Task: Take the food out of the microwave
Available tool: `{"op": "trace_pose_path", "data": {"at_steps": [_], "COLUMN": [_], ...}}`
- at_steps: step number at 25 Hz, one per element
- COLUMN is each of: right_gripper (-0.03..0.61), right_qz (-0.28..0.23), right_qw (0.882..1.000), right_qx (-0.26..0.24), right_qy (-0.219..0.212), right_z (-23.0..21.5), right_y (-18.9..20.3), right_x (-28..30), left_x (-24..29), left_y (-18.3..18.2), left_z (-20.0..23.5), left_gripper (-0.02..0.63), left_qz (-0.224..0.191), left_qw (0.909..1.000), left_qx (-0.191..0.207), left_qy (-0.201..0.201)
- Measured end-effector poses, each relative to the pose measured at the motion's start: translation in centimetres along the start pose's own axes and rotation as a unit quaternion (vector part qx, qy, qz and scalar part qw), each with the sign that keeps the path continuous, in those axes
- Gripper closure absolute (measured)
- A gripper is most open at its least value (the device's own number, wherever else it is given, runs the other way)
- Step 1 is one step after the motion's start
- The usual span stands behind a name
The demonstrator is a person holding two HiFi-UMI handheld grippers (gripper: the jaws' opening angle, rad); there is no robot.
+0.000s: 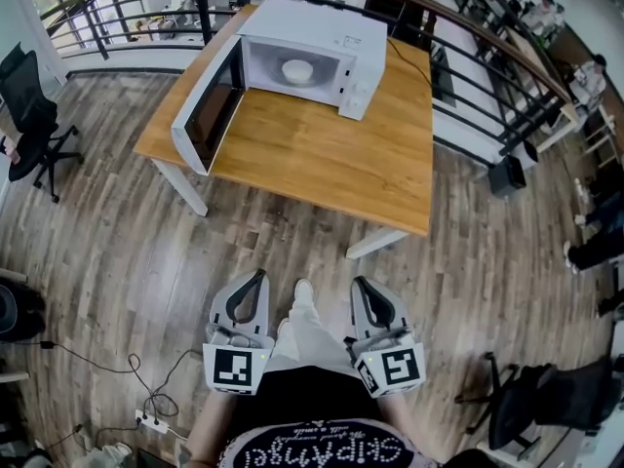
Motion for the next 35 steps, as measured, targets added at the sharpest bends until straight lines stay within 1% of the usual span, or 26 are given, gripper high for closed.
{"op": "trace_pose_path", "data": {"at_steps": [7,10,17,23,28,35], "right_gripper": [0.541,0.541,0.541,0.541,0.541,0.541], "right_qz": [0.013,0.016,0.008,0.009,0.012,0.010], "right_qw": [1.000,1.000,0.999,0.999,0.998,0.998], "right_qx": [0.005,0.002,-0.003,-0.003,0.000,0.001], "right_qy": [-0.015,-0.023,-0.035,-0.047,-0.056,-0.062], "right_z": [-3.0,-4.7,-8.7,-11.5,-13.0,-13.4], "right_y": [-0.5,-1.1,-2.7,-3.2,-3.1,-2.9], "right_x": [5.0,7.4,11.9,14.1,15.2,15.8], "left_x": [4.9,7.3,12.6,16.0,17.5,17.6], "left_y": [-0.1,-0.4,-2.1,-2.6,-2.8,-3.3], "left_z": [1.5,2.0,2.9,2.7,2.3,2.3], "left_gripper": [0.581,0.581,0.581,0.581,0.581,0.581], "left_qz": [0.010,0.011,-0.005,-0.010,-0.008,-0.016], "left_qw": [0.9998,0.9997,0.9997,0.9994,0.9992,0.9984], "left_qx": [-0.016,-0.017,-0.010,-0.012,-0.017,-0.020], "left_qy": [-0.006,-0.010,-0.023,-0.031,-0.035,-0.051]}}
Point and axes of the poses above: the fingertips, and each gripper's own axes: x forward along the fingers, z to its left, y out of its underside, the point moved 10 cm from there along -x, backward along the fingers, and after that the axes turned 2 degrees about -y, right-handed, at the moved point
